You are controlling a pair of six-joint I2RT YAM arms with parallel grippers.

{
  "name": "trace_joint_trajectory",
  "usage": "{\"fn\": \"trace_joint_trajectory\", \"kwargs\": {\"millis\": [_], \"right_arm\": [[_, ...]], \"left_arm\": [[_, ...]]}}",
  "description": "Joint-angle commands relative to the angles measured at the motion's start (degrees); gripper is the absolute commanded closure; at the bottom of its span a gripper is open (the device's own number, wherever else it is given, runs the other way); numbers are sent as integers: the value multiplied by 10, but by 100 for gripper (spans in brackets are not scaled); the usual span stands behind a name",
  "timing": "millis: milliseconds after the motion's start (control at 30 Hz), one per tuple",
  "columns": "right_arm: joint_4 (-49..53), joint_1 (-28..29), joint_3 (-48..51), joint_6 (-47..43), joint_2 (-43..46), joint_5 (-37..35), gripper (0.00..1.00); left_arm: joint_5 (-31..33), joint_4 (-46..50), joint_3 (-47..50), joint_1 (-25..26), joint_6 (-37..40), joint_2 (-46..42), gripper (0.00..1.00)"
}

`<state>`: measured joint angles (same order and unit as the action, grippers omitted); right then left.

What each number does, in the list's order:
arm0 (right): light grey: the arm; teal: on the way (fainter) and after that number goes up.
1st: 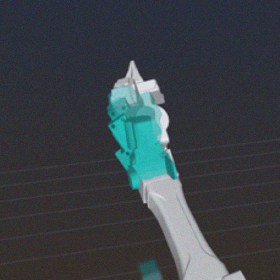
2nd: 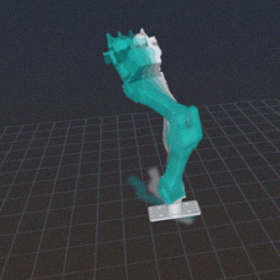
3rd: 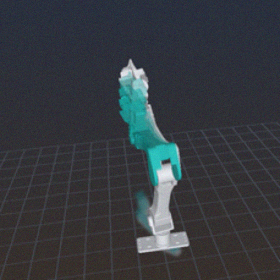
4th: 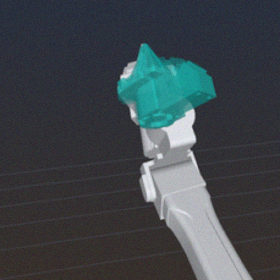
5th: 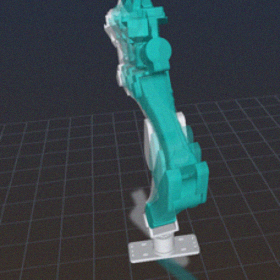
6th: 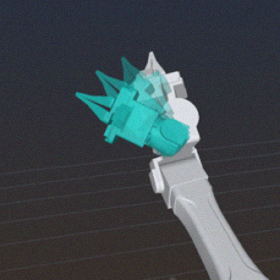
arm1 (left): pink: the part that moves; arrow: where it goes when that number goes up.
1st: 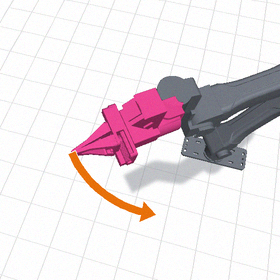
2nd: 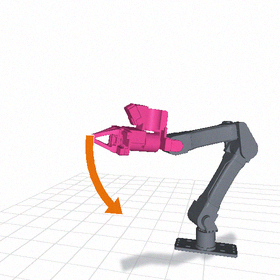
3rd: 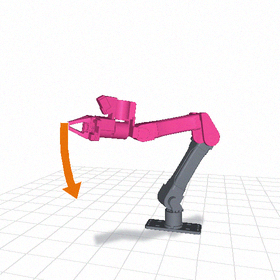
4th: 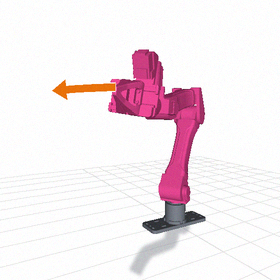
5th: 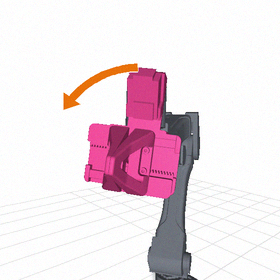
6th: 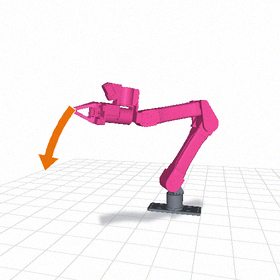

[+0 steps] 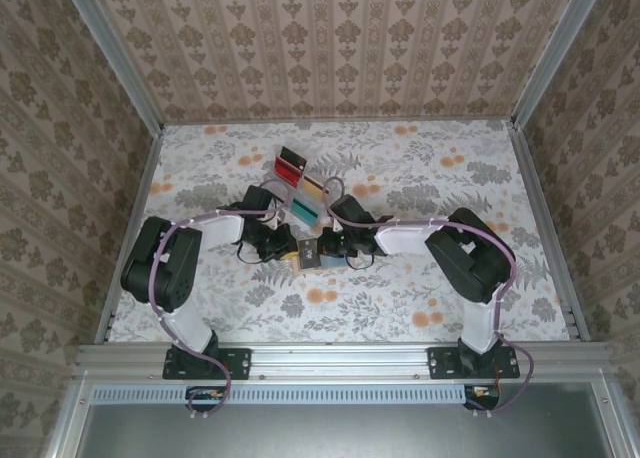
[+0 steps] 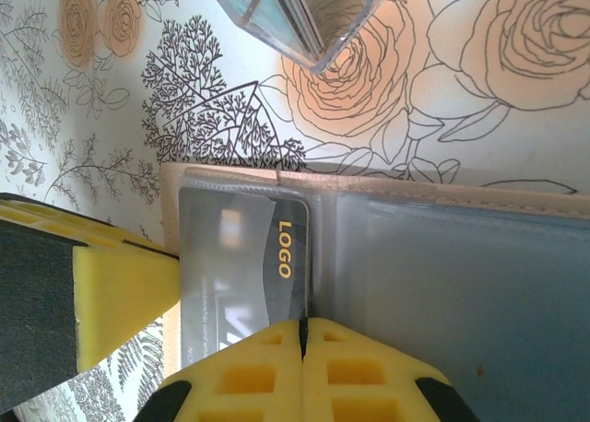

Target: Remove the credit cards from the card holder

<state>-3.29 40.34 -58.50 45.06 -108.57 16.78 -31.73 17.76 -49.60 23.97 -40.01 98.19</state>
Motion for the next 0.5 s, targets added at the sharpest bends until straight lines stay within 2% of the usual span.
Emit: {"fn": "trace_joint_trajectory", "kwargs": {"millis": [0,267,467], "right_arm": [[-3,1,16,8,27,-14,97],[-5,-10,48,9,54,-33,97],[-50,-4,33,24,26,66,84]], "left_arm": [[14,26,-7,-5,22,9,88],[9,37,-11,-17,37,1,85],[2,45,-26,-16,50,6,85]]}}
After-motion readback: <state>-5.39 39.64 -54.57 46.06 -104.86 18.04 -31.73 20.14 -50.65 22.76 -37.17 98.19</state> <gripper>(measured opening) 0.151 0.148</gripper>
